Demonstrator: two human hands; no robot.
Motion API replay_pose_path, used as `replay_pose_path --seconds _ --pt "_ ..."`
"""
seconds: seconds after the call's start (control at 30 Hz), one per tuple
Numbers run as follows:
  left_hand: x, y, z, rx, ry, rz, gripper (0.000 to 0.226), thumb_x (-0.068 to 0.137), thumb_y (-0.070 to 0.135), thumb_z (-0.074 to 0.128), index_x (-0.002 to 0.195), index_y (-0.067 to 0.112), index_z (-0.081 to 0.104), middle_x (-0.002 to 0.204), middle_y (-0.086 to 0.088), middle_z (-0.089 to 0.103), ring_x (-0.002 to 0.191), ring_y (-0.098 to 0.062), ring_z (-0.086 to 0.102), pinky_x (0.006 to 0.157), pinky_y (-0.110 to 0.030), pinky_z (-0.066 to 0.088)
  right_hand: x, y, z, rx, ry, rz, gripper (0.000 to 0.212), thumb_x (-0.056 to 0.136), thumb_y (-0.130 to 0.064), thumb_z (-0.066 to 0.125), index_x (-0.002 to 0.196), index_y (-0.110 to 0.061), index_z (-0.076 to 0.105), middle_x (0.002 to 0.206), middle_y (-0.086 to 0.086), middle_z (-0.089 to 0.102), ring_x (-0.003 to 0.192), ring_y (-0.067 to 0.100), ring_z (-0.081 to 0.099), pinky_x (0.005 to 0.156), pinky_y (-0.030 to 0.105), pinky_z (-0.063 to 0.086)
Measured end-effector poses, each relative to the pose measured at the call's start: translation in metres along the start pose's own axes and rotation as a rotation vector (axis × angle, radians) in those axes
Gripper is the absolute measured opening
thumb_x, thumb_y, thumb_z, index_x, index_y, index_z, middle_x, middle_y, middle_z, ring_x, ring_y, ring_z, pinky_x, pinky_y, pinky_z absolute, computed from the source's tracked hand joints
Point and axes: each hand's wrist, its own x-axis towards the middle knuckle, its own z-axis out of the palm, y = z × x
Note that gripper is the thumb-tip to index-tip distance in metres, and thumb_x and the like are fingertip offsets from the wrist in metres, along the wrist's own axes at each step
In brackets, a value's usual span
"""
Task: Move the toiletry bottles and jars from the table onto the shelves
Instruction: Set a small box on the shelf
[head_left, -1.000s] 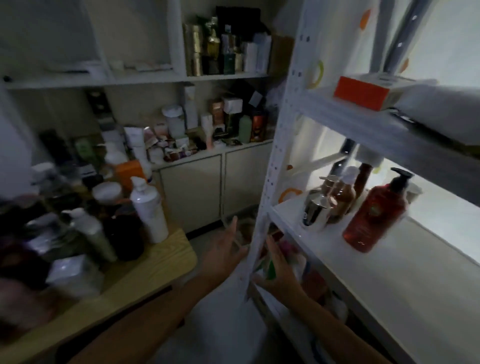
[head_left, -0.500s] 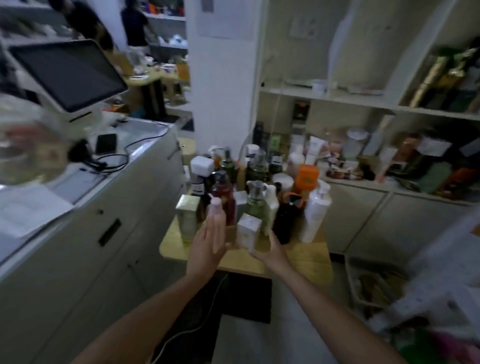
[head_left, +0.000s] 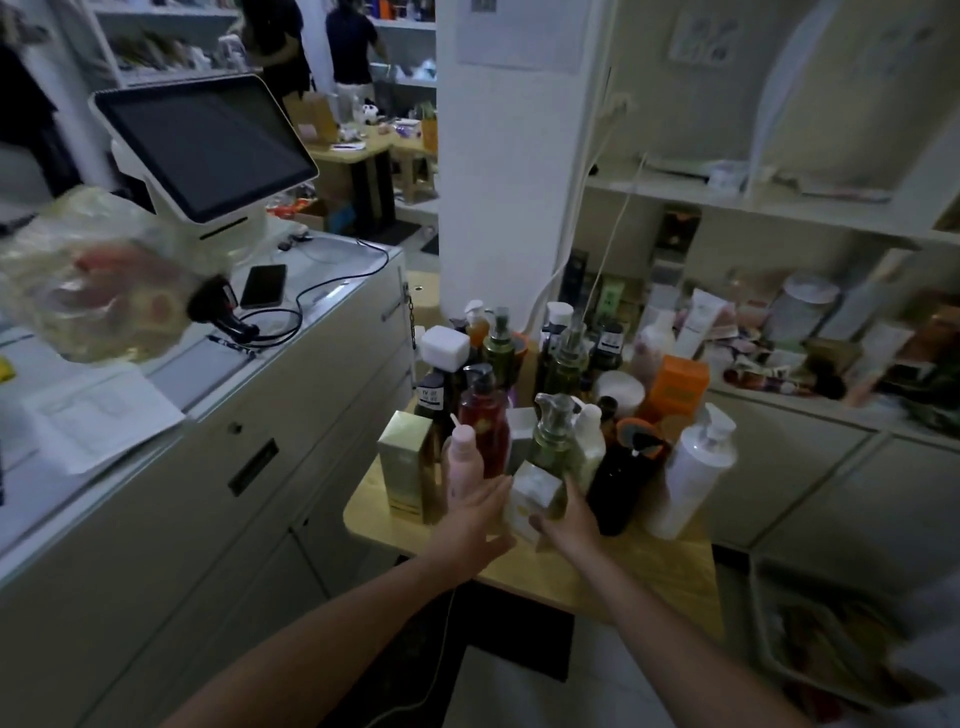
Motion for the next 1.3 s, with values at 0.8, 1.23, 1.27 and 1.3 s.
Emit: replay_pose_path --seconds 0.8,1.23,1.27,1.3 --pt "0.052 0.045 0.019 -0.676 -0.313 -0.294 0.056 0.076 0.003 0.074 0.118 0.033 0.053 0.112 0.008 0.062 0.108 -0.013 0.058 0.083 -0.024 0.053 -0.026 0.034 -0.096 0.453 -0.014 -0.075 0.045 0.073 -0.025 0.079 0.112 -0.031 0.058 0.134 0.003 0.047 0.127 0.022 0.042 0.098 0.044 0.048" --pt "0.000 0.243 0.109 -0.781 -0.775 0.114 0.053 0.080 0.000 0.070 0.128 0.016 0.054 0.116 -0.001 0.064 0.104 -0.019 0.061 0.067 -0.014 0.053 -0.238 0.146 -0.135 0.639 0.779 -0.016 0.074 0.071 -0.001 0.078 0.132 -0.017 0.039 0.122 -0.004 0.054 0.111 0.013 0.054 0.076 0.015 0.050" --pt "-0.008 0.260 0.119 -0.792 -0.802 0.147 0.053 0.080 -0.002 0.069 0.129 0.012 0.054 0.115 -0.004 0.064 0.104 -0.021 0.061 0.067 -0.014 0.053 -0.254 0.156 -0.141 0.617 0.855 -0.010 0.068 0.072 -0.001 0.077 0.128 -0.019 0.042 0.118 -0.007 0.055 0.110 0.013 0.055 0.079 0.016 0.049" --pt "-0.017 0.279 0.130 -0.796 -0.842 0.188 0.052 0.080 -0.003 0.069 0.129 0.009 0.054 0.115 -0.007 0.064 0.104 -0.022 0.061 0.069 -0.015 0.053 -0.271 0.166 -0.150 0.575 0.944 0.004 0.061 0.073 -0.002 0.077 0.121 -0.022 0.047 0.114 -0.010 0.057 0.108 0.013 0.056 0.080 0.018 0.049"
